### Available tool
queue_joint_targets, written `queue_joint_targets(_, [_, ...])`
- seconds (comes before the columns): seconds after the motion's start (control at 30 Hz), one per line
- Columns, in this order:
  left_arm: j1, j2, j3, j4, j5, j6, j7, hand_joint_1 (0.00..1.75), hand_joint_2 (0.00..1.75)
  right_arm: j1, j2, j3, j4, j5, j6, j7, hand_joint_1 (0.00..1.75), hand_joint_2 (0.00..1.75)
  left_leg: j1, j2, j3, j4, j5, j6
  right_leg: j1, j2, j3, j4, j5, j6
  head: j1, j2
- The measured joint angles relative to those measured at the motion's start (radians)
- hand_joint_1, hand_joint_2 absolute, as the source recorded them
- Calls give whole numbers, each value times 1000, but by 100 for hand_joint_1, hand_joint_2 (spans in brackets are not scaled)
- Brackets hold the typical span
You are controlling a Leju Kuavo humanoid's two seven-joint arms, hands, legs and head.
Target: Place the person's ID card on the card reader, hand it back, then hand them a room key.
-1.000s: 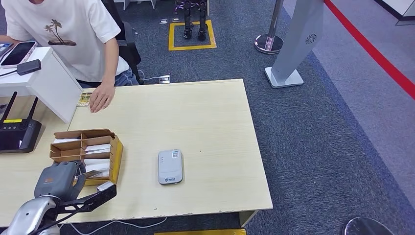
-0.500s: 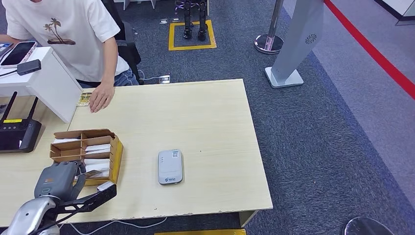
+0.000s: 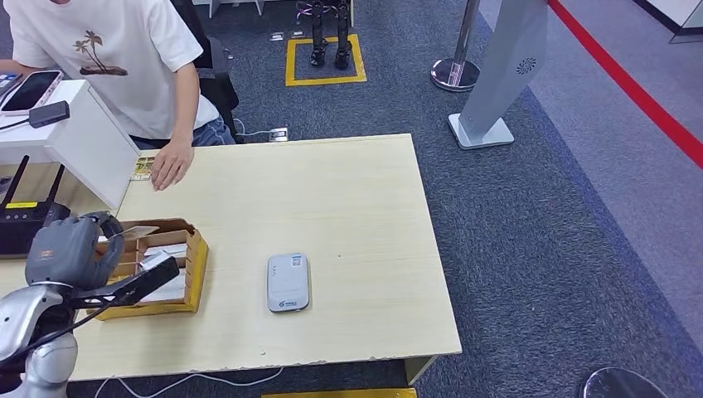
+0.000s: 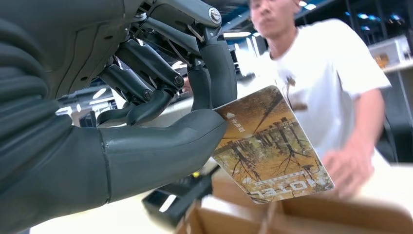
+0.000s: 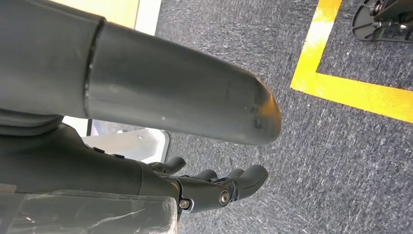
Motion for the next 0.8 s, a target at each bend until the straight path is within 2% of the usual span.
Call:
queue_joint_targets(0.17, [-80,24,51,0,62,-22,0,175,175,0,0,3,0,1,2,-8,0,0,0,0,0,0,0,0,0,0,0,0,0,0,0,0])
queue_joint_targets(0.37, [-101,29,69,0,75,-26,0,175,175,0,0,6,0,1,3,-9,0,0,0,0,0,0,0,0,0,0,0,0,0,0,0,0])
queue_joint_targets(0.47, [-131,36,119,5,88,-32,14,175,175,0,0,13,0,1,9,-9,0,0,0,0,0,0,0,0,0,0,-1,0,0,0,0,0])
queue_joint_targets(0.57, [-154,38,166,32,0,-22,39,175,175,0,1,27,1,1,13,-7,0,0,0,0,0,0,0,0,0,1,-1,0,0,0,0,0])
queue_joint_targets(0.8, [-205,11,194,142,-142,4,33,175,175,-3,3,56,7,1,11,-8,0,0,0,0,0,0,0,0,0,1,-1,0,0,0,0,0])
